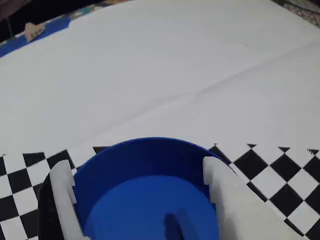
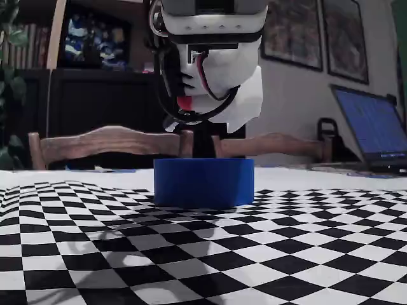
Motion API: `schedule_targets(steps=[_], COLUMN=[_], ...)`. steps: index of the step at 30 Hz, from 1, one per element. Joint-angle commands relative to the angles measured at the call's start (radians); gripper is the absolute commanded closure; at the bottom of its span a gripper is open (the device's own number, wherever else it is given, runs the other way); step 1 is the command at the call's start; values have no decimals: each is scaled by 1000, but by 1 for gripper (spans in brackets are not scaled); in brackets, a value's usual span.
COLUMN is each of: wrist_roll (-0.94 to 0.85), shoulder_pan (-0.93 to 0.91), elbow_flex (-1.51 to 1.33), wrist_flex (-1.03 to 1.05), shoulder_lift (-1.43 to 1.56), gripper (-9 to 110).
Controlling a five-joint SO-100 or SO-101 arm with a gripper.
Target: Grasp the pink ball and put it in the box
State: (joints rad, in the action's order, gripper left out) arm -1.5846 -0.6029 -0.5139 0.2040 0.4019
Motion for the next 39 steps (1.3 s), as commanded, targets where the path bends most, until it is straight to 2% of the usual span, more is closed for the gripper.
schedule_targets(steps=[1,14,16,18,19,27,39], wrist_roll=[6,8,8,18,34,87,262], shoulder_pan=[-6,-14,-15,-15,-15,-18,-20], elbow_flex=[52,-44,-67,-97,-109,-258,-690], wrist_flex=[-17,-17,-17,-17,-17,-17,-17], shoulder_lift=[25,104,124,150,163,290,693], gripper=[71,74,81,100,101,101,101])
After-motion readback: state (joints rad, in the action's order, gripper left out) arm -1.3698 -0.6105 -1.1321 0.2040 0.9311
